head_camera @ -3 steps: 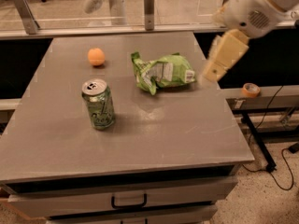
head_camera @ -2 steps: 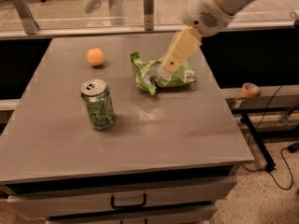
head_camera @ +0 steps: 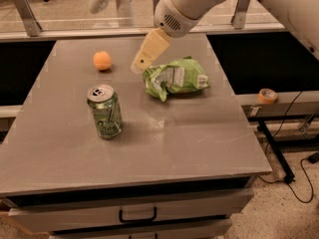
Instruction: Pick orange
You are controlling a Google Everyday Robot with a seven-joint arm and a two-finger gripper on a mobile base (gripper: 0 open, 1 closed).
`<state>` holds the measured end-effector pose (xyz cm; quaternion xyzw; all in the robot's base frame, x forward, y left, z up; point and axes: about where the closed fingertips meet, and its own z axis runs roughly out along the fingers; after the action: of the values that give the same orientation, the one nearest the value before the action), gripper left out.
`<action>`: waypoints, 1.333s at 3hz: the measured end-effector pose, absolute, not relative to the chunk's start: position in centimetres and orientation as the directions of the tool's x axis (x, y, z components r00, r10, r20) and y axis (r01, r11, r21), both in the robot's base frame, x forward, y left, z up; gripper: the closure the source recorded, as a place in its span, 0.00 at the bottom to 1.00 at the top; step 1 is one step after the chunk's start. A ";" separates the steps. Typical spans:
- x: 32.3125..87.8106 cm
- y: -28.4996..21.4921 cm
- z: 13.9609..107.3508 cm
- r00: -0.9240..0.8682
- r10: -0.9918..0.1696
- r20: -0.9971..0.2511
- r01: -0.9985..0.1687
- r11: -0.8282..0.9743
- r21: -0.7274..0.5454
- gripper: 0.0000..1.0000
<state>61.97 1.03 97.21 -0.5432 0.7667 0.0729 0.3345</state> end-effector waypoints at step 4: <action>73.3 9.5 87.8 -0.237 -0.714 -0.658 -0.869 0.459 -0.186 0.00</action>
Offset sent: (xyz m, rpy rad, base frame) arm 0.1031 0.0776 -0.0798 0.0838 0.0048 -0.0767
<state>73.30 9.49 87.79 -0.5083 0.7787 0.1098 0.3511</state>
